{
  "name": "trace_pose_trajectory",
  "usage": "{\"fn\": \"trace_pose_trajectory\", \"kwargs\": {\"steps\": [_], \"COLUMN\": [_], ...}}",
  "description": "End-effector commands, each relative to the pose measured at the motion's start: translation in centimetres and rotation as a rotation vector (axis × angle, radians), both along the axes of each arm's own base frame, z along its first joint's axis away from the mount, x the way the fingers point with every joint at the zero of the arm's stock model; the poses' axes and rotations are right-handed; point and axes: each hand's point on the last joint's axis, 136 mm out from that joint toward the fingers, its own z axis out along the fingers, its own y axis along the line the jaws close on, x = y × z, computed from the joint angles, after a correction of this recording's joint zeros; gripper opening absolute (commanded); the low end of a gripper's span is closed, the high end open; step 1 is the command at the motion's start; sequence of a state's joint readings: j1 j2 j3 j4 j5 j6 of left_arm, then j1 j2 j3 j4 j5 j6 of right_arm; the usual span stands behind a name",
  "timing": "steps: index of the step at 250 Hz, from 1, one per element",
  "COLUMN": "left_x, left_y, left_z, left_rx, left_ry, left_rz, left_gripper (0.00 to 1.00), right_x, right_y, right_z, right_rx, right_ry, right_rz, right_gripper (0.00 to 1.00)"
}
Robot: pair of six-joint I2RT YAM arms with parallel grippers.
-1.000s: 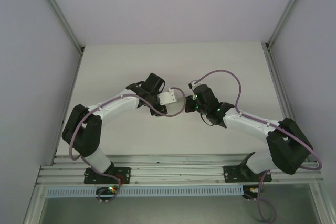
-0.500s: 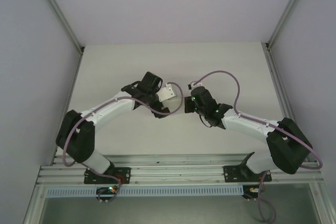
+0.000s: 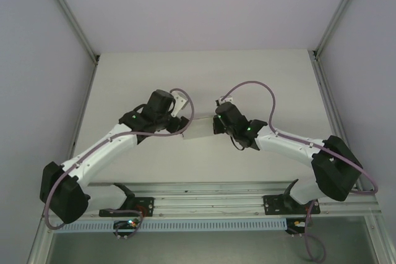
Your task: Assemble paper box
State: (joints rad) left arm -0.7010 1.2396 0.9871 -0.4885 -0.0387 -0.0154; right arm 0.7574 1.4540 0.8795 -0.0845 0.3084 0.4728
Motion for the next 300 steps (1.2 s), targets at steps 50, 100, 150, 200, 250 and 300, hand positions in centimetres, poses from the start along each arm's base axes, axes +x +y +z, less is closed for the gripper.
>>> {"fn": "trace_pose_trajectory", "kwargs": {"steps": [50, 100, 150, 200, 250, 300], "left_x": [-1.4, -0.5, 0.1, 0.3, 0.5, 0.7], "left_y": [0.6, 0.5, 0.4, 0.6, 0.3, -0.1], "left_z": [-2.3, -4.1, -4.1, -3.8, -3.3, -3.4], "left_rx": [0.004, 0.065, 0.082, 0.082, 0.051, -0.036], "left_ry": [0.129, 0.178, 0.201, 0.196, 0.200, 0.288], "left_rz": [0.065, 0.094, 0.136, 0.158, 0.165, 0.254], "left_gripper": [0.50, 0.38, 0.27, 0.29, 0.04, 0.00], "right_x": [-1.1, -1.2, -1.2, -1.3, -1.3, -1.4], "right_y": [-1.3, -1.1, -1.3, -1.2, -1.2, -1.6], "right_z": [-2.2, -2.1, -2.2, -2.3, -2.5, -2.1], "right_rx": [-0.110, -0.109, -0.118, -0.126, -0.131, -0.164], "right_ry": [0.069, 0.068, 0.074, 0.078, 0.085, 0.068], "right_rz": [-0.041, -0.031, -0.034, -0.030, -0.028, -0.059], "right_gripper": [0.00, 0.00, 0.00, 0.00, 0.00, 0.00]}}
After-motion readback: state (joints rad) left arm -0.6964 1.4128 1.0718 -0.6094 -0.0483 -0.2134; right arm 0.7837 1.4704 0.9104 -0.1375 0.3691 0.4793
